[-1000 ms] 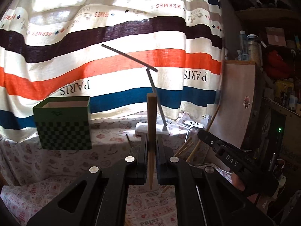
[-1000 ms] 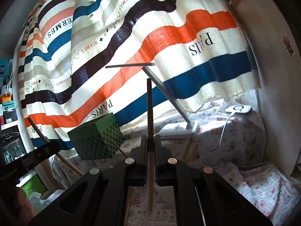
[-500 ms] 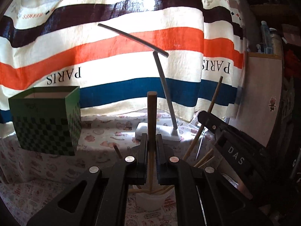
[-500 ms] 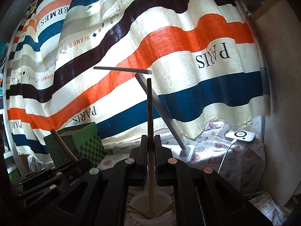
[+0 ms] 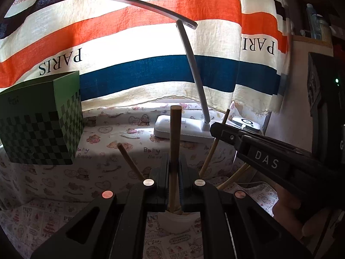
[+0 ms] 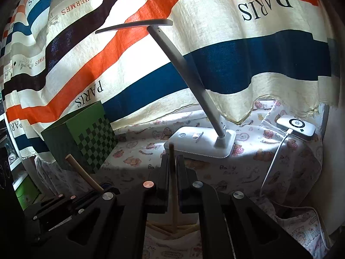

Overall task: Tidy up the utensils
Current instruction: 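Lower both sticks into the cup and open both tools, then move both open tools back over the remaining wooden sticks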

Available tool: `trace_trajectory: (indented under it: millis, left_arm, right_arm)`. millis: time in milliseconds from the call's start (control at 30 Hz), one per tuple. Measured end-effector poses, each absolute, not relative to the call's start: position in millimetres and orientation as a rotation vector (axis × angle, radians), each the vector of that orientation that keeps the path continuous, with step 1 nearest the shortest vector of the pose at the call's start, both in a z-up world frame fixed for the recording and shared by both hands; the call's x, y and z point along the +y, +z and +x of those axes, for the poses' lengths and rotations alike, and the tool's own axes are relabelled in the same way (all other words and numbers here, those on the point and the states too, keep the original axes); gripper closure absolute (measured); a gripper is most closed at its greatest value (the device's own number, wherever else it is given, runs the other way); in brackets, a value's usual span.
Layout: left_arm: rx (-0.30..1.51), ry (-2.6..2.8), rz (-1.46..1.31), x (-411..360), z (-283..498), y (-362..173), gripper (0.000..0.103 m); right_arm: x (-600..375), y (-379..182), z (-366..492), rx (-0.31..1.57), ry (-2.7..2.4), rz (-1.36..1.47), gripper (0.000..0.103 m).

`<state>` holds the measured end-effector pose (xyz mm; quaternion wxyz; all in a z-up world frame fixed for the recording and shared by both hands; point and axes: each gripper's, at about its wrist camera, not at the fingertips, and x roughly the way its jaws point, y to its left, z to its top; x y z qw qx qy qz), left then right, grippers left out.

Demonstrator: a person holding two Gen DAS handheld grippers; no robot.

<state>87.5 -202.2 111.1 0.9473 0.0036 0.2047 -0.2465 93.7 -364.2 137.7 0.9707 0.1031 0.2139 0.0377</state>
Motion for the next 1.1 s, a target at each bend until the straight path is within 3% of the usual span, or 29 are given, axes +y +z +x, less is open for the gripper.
trace_trajectory:
  millis: [133,200,267,467,533,867,1100]
  left_arm:
    - [0.383,-0.498,0.006,-192.1,82.8,122.0,0.096]
    - [0.368,-0.492,0.001,-183.7,78.8,129.1,0.089]
    - [0.345,-0.466,0.0,-175.2,72.9,135.4,0.082]
    - [0.259,-0.365,0.034,-143.4,48.3,150.7,0.057]
    - [0.226,-0.295,0.061,-132.7,35.9,151.8,0.056]
    - [0.088,-0.127,0.048,-79.5,-32.3,136.4,0.01]
    - [0.117,-0.101,-0.036,-53.5,-48.6,99.2,0.005]
  right_arm:
    - [-368.6,139.8,94.6,0.454,0.09,0.223,0.089]
    - [-373.3,143.0,91.1,0.443,0.072,0.243,0.064]
    - [-375.7,147.9,83.7,0.405,0.021,0.236,0.05]
    - [-363.0,164.7,48.9,0.315,0.021,0.197,0.046]
    - [-352.8,168.5,32.2,0.284,0.056,0.177,0.041]
    - [-306.4,141.4,-21.2,0.287,0.187,0.166,0.037]
    - [-290.7,116.3,-30.0,0.322,0.201,0.199,0.037]
